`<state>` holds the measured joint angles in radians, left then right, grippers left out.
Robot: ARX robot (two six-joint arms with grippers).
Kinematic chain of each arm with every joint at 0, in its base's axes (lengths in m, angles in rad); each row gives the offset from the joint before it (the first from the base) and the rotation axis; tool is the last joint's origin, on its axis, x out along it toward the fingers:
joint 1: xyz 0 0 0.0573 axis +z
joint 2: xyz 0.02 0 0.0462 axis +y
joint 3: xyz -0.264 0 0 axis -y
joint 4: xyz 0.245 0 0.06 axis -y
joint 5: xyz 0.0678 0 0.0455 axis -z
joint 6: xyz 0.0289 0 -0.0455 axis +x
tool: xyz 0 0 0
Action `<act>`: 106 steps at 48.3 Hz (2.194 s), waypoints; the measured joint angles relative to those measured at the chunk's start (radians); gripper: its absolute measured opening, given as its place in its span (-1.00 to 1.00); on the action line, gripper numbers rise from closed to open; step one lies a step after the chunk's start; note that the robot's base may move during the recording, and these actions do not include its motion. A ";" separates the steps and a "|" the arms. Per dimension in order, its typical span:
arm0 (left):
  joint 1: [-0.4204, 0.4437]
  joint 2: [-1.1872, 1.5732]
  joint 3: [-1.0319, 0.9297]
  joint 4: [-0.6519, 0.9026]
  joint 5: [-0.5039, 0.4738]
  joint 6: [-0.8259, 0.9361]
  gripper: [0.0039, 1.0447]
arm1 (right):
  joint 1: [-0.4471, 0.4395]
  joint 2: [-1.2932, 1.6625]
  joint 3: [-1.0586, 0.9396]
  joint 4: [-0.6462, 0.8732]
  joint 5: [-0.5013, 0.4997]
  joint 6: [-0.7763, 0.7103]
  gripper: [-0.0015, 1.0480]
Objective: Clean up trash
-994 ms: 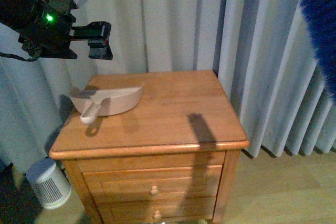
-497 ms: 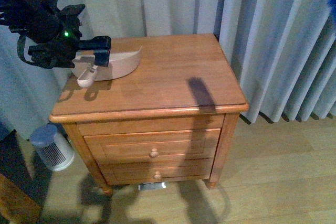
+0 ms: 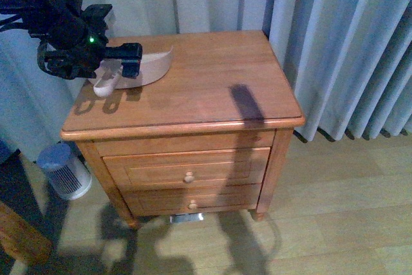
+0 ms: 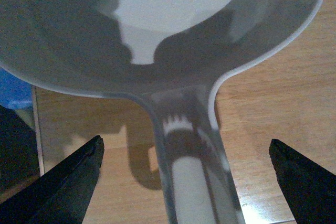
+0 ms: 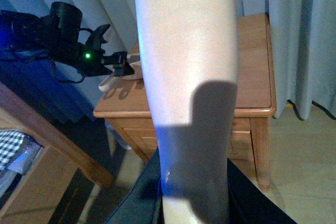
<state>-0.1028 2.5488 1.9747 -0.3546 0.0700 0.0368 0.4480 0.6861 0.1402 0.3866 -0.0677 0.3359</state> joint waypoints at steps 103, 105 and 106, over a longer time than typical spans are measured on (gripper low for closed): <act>0.068 -1.288 -1.267 0.504 -0.025 0.128 -0.55 | 0.000 0.000 0.000 0.000 0.000 0.000 -0.64; 0.074 -1.329 -1.288 0.494 -0.019 0.128 -0.55 | 0.000 0.000 0.000 0.000 0.000 0.000 -0.64; 0.080 -1.358 -1.301 0.486 -0.016 0.128 -0.55 | 0.000 0.000 0.000 0.000 0.000 0.000 -0.64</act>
<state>-0.0231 1.1912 0.6739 0.1318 0.0536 0.1646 0.4477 0.6861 0.1402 0.3866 -0.0677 0.3359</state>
